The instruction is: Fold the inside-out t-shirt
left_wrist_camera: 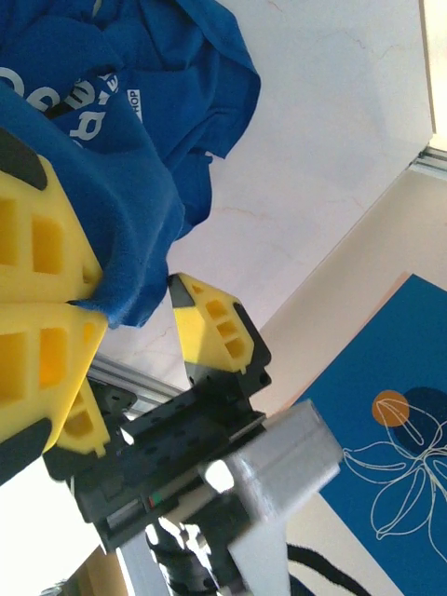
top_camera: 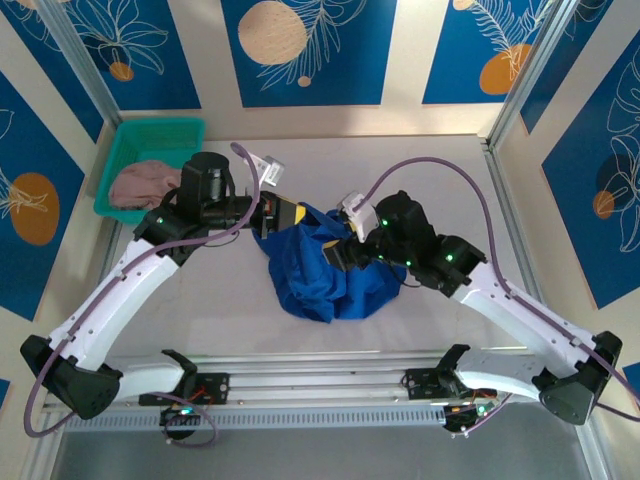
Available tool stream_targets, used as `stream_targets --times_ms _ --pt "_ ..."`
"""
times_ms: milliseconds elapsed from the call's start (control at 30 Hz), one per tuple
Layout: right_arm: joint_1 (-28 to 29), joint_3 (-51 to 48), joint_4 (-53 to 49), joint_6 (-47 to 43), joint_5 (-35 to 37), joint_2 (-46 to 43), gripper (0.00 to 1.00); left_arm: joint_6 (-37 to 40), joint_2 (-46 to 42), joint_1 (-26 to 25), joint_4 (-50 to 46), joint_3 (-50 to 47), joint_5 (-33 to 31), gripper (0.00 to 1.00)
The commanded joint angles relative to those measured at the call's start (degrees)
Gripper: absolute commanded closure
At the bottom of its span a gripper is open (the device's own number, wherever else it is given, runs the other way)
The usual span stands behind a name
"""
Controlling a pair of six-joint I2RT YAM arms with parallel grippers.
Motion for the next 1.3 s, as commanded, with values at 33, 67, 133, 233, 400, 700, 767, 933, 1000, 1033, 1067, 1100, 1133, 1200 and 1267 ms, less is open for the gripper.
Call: stream_targets --times_ms 33,67,133,233,400,700,767,933,1000,1033,1067,1100,1133,1200,1267 --pt "0.44 3.69 -0.38 -2.61 4.69 1.04 0.48 1.18 -0.29 0.19 -0.29 1.56 0.64 1.00" --pt "0.44 3.85 -0.39 -2.65 4.73 1.00 0.52 1.23 -0.28 0.20 -0.33 1.52 0.58 1.00" --pt "0.36 3.99 -0.13 -2.33 4.59 0.87 0.58 1.31 -0.32 0.19 -0.48 1.45 0.47 1.00" --pt "-0.31 4.41 -0.55 -1.36 3.59 0.42 0.67 1.64 -0.28 0.19 -0.68 1.41 0.16 1.00" --pt "-2.85 5.92 -2.75 2.58 4.74 -0.24 0.99 2.57 -0.53 0.19 -1.91 1.37 -1.94 1.00" --pt "-9.57 10.12 1.80 16.19 -6.66 -2.71 1.00 8.93 -0.93 -0.67 -10.77 0.63 -26.28 1.00" --pt "-9.57 10.98 3.89 17.98 -10.33 -1.63 1.00 9.46 -0.47 -1.27 -10.67 0.00 -27.41 1.00" --pt "-9.31 13.02 5.51 19.49 -14.35 1.57 1.00 9.50 0.20 -2.33 -8.76 -0.78 -24.68 0.98" --pt "-9.31 13.22 5.57 19.58 -14.36 2.25 1.00 9.28 0.24 -2.36 -7.83 -1.32 -22.68 0.94" --pt "-9.27 13.29 5.60 19.58 -14.26 2.31 1.00 9.12 0.24 -2.36 -7.54 -1.62 -21.57 0.92" --pt "-9.23 13.29 5.59 19.58 -14.11 2.50 1.00 8.70 0.12 -2.35 -7.14 -1.92 -20.44 0.89" --pt "-9.22 13.46 5.58 19.53 -14.17 2.59 1.00 8.07 0.01 -2.36 -6.66 -2.31 -19.45 0.86" --pt "-9.26 13.49 5.59 19.65 -14.29 2.70 1.00 7.58 -0.01 -2.36 -6.20 -2.58 -18.66 0.83" --pt "-9.22 13.49 5.78 19.58 -14.18 2.89 1.00 5.95 0.08 -2.36 -5.13 -3.13 -16.60 0.74" --pt "-9.23 13.58 5.85 19.62 -14.39 3.14 1.00 4.55 0.35 -2.35 -4.12 -3.70 -14.69 0.67"
